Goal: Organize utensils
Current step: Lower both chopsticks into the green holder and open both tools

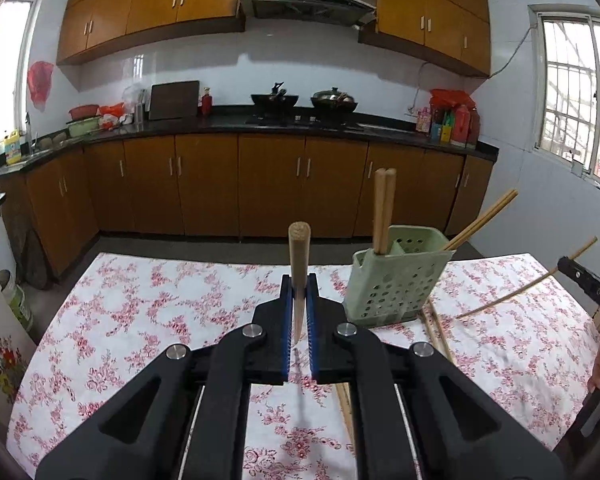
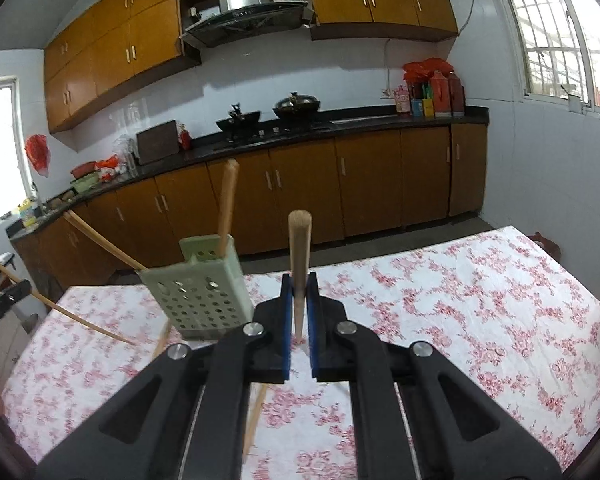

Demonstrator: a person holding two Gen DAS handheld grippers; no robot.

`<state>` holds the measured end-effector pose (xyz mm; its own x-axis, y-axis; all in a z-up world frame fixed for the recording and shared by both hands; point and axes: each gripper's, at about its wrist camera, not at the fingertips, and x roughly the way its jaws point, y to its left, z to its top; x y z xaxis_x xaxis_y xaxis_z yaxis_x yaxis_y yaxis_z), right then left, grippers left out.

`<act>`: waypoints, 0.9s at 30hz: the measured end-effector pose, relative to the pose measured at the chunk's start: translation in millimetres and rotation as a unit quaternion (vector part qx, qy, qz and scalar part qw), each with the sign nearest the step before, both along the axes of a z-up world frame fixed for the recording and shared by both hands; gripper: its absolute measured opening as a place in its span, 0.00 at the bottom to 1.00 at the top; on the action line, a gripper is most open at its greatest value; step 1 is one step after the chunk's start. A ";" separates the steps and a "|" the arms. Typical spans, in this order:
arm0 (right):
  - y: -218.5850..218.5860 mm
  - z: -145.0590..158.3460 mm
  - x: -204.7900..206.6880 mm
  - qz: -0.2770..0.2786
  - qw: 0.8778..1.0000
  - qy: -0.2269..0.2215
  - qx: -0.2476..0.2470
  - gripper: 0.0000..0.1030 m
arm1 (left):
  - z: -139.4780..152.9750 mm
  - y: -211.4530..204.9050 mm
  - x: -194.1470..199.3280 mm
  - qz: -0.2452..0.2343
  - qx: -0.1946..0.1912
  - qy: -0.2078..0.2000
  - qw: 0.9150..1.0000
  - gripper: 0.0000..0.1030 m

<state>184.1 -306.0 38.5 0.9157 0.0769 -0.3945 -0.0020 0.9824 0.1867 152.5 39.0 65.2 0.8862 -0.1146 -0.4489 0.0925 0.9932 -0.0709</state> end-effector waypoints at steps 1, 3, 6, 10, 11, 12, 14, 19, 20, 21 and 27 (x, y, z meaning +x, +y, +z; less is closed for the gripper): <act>0.9 9.9 -2.6 0.008 1.000 -0.005 0.004 0.07 | 4.5 -1.7 -1.6 -0.006 -0.003 -0.002 1.000 0.07; 1.8 25.3 -6.7 0.022 1.000 -0.012 0.010 0.07 | 12.1 -4.4 -4.3 -0.017 -0.006 -0.007 1.000 0.07; 4.7 52.9 -13.3 0.047 0.998 -0.027 0.016 0.07 | 27.5 -12.9 -9.2 -0.038 -0.008 -0.016 0.999 0.07; 10.1 84.6 -20.5 0.073 0.996 -0.050 0.017 0.07 | 47.9 -25.9 -13.0 -0.065 -0.011 -0.031 0.997 0.07; 11.5 90.8 -21.1 0.079 0.995 -0.057 0.018 0.07 | 53.8 -30.0 -13.2 -0.071 -0.013 -0.036 0.997 0.07; 14.8 98.5 -20.2 0.085 0.994 -0.065 0.017 0.07 | 58.9 -33.7 -12.3 -0.077 -0.016 -0.040 0.996 0.07; 20.8 107.0 -16.7 0.088 0.993 -0.075 0.009 0.07 | 69.3 -40.2 -8.9 -0.083 -0.021 -0.050 0.995 0.07; 35.5 113.2 1.2 0.095 0.992 -0.082 -0.003 0.07 | 94.8 -52.2 0.6 -0.081 -0.033 -0.082 0.993 0.07; 38.3 112.1 7.4 0.096 0.992 -0.080 -0.006 0.07 | 99.9 -54.8 2.6 -0.081 -0.039 -0.088 0.992 0.07; 40.8 110.7 11.3 0.095 0.992 -0.078 -0.009 0.07 | 103.8 -57.6 5.1 -0.077 -0.037 -0.098 0.992 0.07; 49.3 92.0 47.8 0.094 0.995 -0.041 -0.011 0.07 | 97.4 -71.9 36.0 -0.062 -0.029 -0.101 0.993 0.07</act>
<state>232.0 -256.7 130.5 0.9152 0.2412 -0.3230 -0.1995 0.9673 0.1569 188.5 -32.9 162.6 0.9349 -0.2490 -0.2528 0.2320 0.9680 -0.0954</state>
